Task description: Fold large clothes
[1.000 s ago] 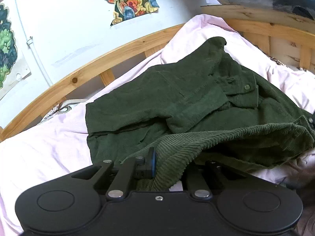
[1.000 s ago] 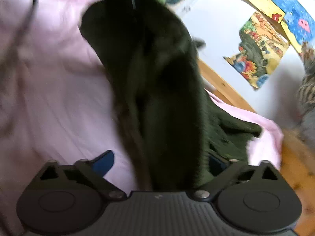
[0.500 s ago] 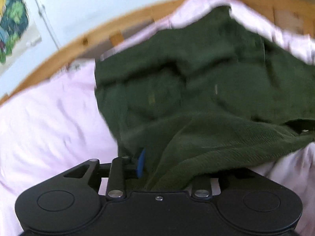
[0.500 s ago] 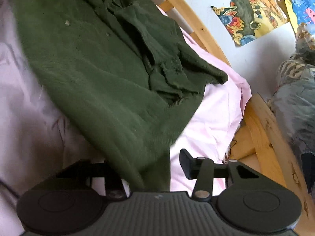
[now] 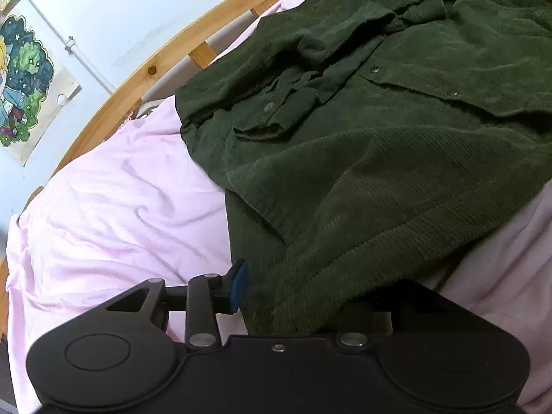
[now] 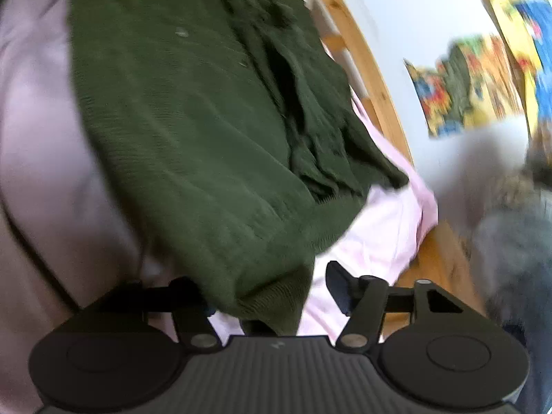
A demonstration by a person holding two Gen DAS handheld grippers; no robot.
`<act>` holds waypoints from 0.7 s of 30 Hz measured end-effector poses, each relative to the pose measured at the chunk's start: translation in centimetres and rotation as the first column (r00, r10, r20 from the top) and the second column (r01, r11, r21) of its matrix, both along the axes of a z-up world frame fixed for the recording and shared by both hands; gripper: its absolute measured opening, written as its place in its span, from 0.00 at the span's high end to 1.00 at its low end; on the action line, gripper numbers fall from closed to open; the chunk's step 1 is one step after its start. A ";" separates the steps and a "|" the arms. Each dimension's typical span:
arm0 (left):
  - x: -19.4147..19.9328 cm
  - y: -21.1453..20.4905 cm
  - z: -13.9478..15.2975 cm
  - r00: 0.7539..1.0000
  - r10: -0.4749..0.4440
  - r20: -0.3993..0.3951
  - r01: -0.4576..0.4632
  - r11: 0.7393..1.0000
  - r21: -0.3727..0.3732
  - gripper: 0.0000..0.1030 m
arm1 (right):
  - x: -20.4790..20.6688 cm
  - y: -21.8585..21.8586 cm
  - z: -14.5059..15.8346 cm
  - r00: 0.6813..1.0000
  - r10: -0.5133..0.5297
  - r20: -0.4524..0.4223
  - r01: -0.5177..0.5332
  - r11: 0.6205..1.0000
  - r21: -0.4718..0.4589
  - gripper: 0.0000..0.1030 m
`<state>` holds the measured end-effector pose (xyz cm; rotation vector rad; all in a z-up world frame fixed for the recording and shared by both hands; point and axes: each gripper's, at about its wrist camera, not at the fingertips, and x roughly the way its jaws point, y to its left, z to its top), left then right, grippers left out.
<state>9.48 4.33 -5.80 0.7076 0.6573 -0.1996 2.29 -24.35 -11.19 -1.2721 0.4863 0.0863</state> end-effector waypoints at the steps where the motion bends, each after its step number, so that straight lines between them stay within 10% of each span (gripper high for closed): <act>1: -0.1 -0.1 0.0 1.000 0.002 -0.003 -0.002 1.000 -0.013 0.65 | 0.1 0.1 -0.1 1.000 -0.001 -0.021 0.001 1.000 -0.002 0.76; 5: -0.4 -0.3 0.9 1.000 0.030 -0.001 -0.030 0.997 -0.070 0.86 | 0.6 -0.2 1.5 0.998 -0.045 -0.036 0.048 0.994 0.095 0.87; 12: -2.8 0.3 5.4 0.988 0.085 0.128 -0.063 0.984 -0.169 0.89 | -0.4 -0.2 7.9 0.994 -0.112 -0.002 0.104 0.922 0.374 0.90; 21: -7.2 4.6 12.4 0.987 0.147 0.064 -0.115 0.925 -0.362 0.90 | -6.5 -1.9 15.3 0.990 -0.135 -0.040 0.130 0.763 0.634 0.92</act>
